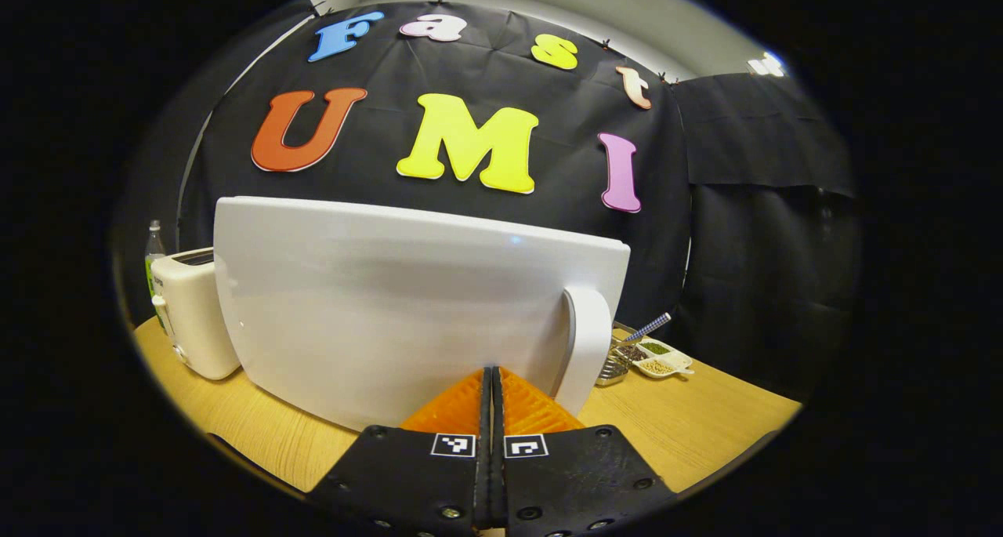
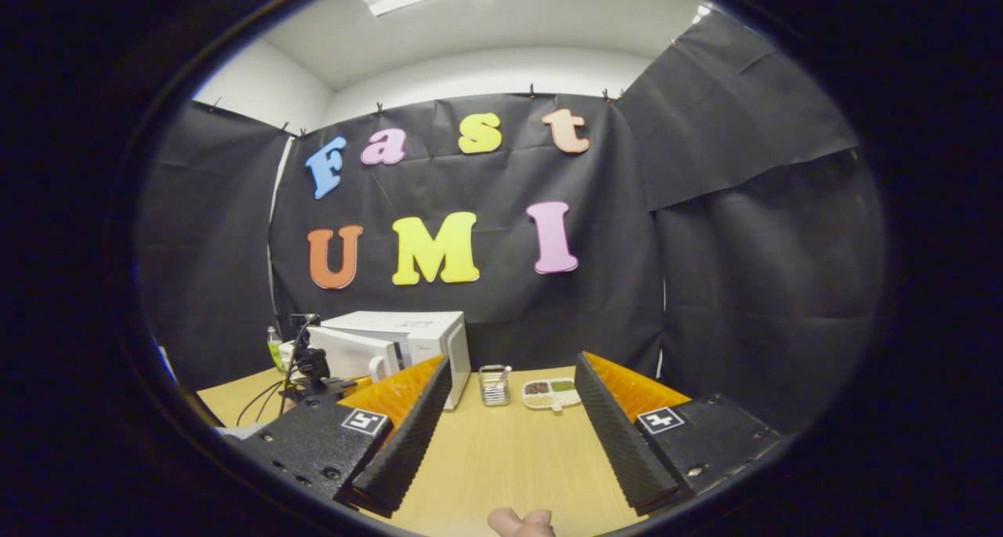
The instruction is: Open the microwave oven with the left hand, put the food in, and close the microwave oven.
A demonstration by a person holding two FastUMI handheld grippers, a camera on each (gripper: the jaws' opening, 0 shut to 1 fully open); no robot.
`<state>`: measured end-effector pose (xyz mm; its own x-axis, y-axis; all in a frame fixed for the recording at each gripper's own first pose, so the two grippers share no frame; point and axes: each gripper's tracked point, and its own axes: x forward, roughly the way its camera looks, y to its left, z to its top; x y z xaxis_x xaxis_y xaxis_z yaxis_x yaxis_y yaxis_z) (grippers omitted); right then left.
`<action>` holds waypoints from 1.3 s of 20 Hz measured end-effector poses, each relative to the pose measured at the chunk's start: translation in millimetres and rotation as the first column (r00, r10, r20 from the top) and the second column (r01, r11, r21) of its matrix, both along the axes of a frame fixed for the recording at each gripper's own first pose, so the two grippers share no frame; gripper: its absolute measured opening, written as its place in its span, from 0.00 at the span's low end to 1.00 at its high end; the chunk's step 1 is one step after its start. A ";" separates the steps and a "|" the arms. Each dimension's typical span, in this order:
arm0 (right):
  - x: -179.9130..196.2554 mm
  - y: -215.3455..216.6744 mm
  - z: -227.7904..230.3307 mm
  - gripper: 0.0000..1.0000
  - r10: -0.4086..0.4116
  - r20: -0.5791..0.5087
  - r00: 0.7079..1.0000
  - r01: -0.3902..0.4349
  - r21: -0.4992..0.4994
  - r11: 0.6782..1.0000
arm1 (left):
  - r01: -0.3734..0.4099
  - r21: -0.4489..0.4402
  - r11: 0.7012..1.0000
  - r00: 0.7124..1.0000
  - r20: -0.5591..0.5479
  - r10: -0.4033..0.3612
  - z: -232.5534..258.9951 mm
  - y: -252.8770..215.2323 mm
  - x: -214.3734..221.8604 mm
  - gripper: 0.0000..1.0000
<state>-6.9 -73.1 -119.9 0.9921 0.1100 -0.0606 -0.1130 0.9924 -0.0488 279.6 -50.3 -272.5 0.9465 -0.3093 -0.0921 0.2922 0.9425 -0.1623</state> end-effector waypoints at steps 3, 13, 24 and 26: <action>6.5 2.7 -4.2 1.00 0.024 -0.010 1.000 -0.024 -0.006 1.000 | -0.021 0.006 1.000 1.000 -0.012 0.021 0.6 -5.9 19.7 0.00; 4.6 -0.5 -16.7 1.00 -0.014 -0.058 0.998 0.015 0.016 1.000 | -0.096 0.026 0.995 0.983 -0.158 0.098 -11.5 -7.4 32.4 0.01; -26.8 43.2 -4.2 0.92 0.021 -0.064 0.998 -0.019 0.034 0.999 | -0.217 0.063 0.974 0.972 -0.078 0.221 69.8 34.2 -97.9 0.93; -35.7 52.2 2.0 1.00 0.029 -0.053 0.998 -0.027 0.030 0.999 | -0.259 0.063 0.964 0.964 -0.053 0.262 91.0 49.7 -127.2 0.93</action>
<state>-42.6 -20.9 -117.9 0.9840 0.1400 -0.1098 -0.1423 0.9897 -0.0133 152.4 -0.7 -181.5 0.9859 -0.0455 -0.1613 0.0265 0.9926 -0.1182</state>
